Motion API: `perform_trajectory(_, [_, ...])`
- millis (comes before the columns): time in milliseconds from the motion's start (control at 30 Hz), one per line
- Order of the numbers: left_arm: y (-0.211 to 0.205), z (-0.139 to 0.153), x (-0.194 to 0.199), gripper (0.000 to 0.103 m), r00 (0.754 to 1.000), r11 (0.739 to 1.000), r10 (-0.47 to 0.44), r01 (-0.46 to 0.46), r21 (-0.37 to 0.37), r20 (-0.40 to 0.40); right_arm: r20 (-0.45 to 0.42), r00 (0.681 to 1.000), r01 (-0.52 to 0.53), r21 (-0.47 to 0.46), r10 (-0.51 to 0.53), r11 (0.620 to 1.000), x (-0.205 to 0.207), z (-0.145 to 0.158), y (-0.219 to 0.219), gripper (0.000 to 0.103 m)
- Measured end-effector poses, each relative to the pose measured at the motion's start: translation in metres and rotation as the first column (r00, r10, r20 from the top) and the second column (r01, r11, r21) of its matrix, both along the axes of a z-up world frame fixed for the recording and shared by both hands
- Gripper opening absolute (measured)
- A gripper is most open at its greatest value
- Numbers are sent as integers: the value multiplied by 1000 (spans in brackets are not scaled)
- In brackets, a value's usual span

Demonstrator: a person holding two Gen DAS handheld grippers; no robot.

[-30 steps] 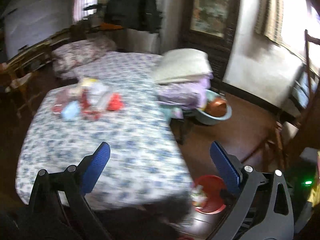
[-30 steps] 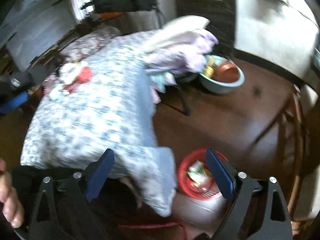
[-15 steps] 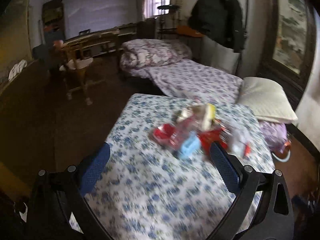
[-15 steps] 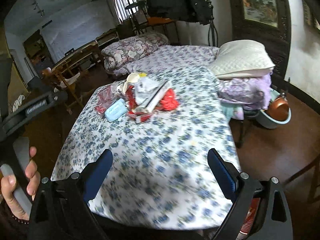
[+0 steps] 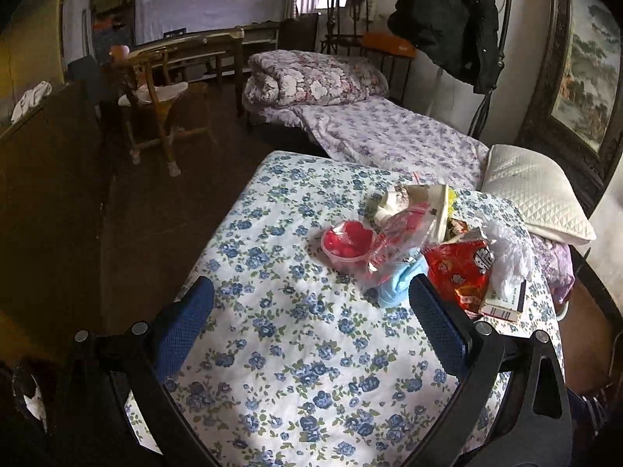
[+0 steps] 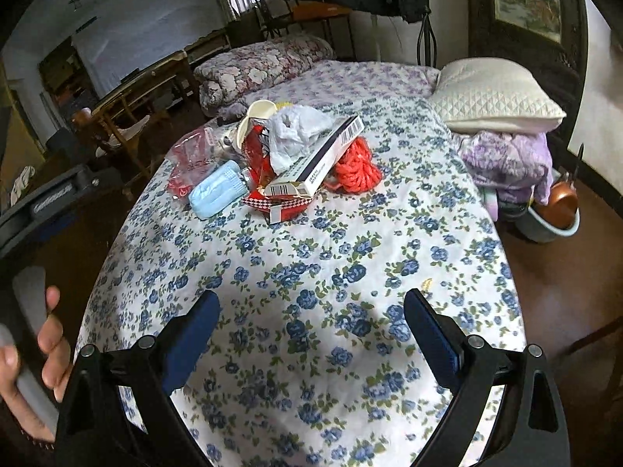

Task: Collect trash
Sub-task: 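Move both tools back over the trash pile on the bed, then grasp the red-printed plastic bag with the left tool while the right tool grasps the white bag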

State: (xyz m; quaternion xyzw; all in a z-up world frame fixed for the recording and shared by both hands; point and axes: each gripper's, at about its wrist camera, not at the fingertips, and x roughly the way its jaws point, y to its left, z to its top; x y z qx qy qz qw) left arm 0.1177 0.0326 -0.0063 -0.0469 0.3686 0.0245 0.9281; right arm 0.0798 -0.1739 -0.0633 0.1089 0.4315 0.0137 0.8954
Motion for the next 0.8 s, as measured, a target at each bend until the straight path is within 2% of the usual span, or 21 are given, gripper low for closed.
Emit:
perform_trajectory(167, [-2,-3,3,96,1000,1000,-3,2,-15,-20,29,1000,-11,-18,11,1000,6,7,3,94])
perform_trajectory(300, [0,-5,3,96,1000,1000,17,-18,-22,-23,85,996,10,-32,-7,999,24,26,-1,94])
perform_trajectory(400, [4,-7,5,96,999,999,31,-32,-33,-32,167,986,19,-77,-6,997,57,48,-2,94])
perform_trajectory(500, [7,-10,7,96,998,999,32,-34,-41,-47,205,978,1,-124,24,992,89,52,1,94])
perform_trajectory(700, [21,-13,11,96,998,996,28,-33,-78,-58,137,987,-57,-188,84,980,118,30,8,93])
perform_trajectory(733, [23,-11,12,96,998,997,28,-32,-74,-51,130,987,-71,-185,96,980,118,27,10,82])
perform_trajectory(767, [25,-9,13,96,999,997,29,-32,-67,-40,112,987,-99,-169,119,981,118,23,10,45])
perform_trajectory(800, [28,-7,15,96,999,998,31,-32,-55,-27,90,988,-110,-155,125,982,118,18,10,20])
